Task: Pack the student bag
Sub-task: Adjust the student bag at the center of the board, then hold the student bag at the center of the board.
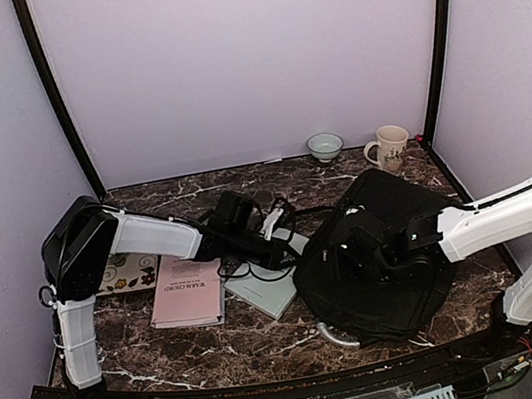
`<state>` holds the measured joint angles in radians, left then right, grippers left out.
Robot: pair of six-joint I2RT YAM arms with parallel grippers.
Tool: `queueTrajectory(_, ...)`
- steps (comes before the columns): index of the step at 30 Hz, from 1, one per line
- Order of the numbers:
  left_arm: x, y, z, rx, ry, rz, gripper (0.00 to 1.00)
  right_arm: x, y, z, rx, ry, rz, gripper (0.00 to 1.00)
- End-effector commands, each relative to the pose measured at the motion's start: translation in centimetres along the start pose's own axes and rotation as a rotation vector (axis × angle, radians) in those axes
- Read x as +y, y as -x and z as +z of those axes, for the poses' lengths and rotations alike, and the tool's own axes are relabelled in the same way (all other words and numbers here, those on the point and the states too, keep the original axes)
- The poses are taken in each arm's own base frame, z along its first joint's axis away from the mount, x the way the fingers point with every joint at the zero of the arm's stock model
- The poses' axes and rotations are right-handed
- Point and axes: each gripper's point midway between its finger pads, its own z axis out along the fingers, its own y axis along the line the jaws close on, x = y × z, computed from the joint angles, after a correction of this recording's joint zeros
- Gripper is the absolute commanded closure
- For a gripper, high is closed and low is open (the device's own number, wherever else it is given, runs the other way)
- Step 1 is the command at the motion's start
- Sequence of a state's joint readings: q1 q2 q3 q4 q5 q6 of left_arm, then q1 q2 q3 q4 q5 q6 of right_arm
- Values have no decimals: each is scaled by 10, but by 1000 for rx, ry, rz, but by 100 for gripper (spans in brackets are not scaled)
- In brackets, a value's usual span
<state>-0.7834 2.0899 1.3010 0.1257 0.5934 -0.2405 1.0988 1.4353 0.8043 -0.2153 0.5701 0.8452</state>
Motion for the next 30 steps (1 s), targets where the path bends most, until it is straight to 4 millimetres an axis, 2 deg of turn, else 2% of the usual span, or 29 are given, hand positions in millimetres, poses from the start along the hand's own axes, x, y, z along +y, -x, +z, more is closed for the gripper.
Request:
queueTrajectory(1,-39,-4,-10,-18,-77,5,97,15,6,10,-8,1,41,38)
queueTrajectory(4,-55,-13,-8,-17,-95,-2,100,18,3,15,5,-6,37,39)
queueTrajectory(8,-73,-25,-4,-15,-81,28,98,17,-7,19,31,-3,42,40)
queueTrajectory(10,-68,-25,-5,-24,-30,31,81,16,-12,19,42,5,47,41)
queueTrajectory(12,-56,-22,-6,-37,40,27,61,14,-17,17,50,7,48,41)
queueTrajectory(13,-53,-21,-6,-41,62,31,54,13,-18,16,52,5,48,42)
queueTrajectory(17,-55,-22,-2,-37,38,37,42,6,-26,12,56,-29,48,45)
queueTrajectory(20,-57,-24,2,-36,8,35,39,6,-36,10,64,-31,45,47)
queueTrajectory(25,-63,-26,7,-32,-47,22,40,9,-47,14,86,-41,26,52)
queueTrajectory(30,-65,-28,8,-28,-63,19,41,9,-50,18,92,-52,26,61)
